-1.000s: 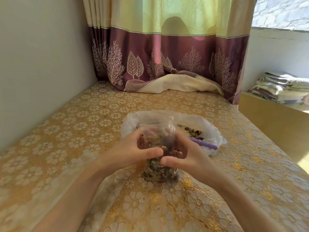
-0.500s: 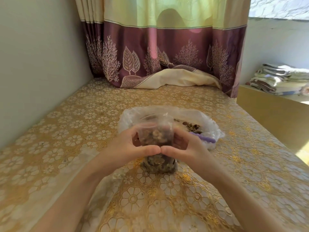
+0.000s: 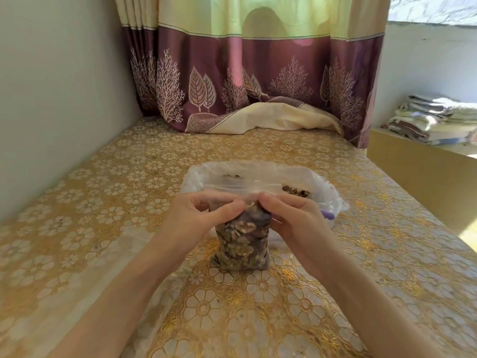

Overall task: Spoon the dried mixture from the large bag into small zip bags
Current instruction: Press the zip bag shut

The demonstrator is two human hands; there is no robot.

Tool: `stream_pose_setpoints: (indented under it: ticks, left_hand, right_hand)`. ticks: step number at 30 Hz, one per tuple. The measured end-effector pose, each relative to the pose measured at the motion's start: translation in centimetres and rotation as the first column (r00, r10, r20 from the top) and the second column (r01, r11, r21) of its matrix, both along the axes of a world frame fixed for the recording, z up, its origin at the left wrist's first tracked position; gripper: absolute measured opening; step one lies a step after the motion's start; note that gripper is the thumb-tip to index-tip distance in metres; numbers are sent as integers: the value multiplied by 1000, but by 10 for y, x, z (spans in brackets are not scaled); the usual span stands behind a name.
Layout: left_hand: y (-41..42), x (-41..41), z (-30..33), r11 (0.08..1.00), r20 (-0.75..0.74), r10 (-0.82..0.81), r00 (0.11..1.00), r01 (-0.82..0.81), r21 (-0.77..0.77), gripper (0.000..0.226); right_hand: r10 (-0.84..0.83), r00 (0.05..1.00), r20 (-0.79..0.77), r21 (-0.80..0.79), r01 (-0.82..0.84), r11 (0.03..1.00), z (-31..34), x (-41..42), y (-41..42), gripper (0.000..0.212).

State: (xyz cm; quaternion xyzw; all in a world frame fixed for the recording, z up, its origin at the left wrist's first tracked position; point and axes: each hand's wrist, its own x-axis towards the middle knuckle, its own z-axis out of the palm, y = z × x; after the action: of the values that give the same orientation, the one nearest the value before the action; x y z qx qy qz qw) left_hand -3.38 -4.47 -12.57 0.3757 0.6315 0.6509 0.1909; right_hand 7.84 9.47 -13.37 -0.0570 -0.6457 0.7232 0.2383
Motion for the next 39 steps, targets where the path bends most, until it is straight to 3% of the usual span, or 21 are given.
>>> stream_pose_setpoints:
  ticks: [3, 8, 16, 24, 39]
  left_hand:
    - [0, 2, 1, 998, 46, 4, 999, -6, 58, 24]
    - [1, 3, 1, 992, 80, 29, 996, -38, 119, 20]
    - [1, 2, 2, 975, 184, 47, 982, -85, 204, 25]
    - [2, 3, 3, 961, 80, 172, 982, -185, 206, 13]
    - [-2, 3, 2, 965, 68, 119, 991, -132, 228, 20]
  right_hand:
    - [42, 999, -35, -56, -44, 997, 1, 2, -2, 22]
    - [40, 998, -46, -87, -44, 995, 2, 4, -3, 42]
    - [-44, 994, -101, -132, 30, 991, 2, 0, -4, 23]
    - [-164, 982, -97, 84, 172, 982, 1, -1, -8, 19]
    - [-190, 977, -101, -121, 178, 977, 5, 0, -8, 23]
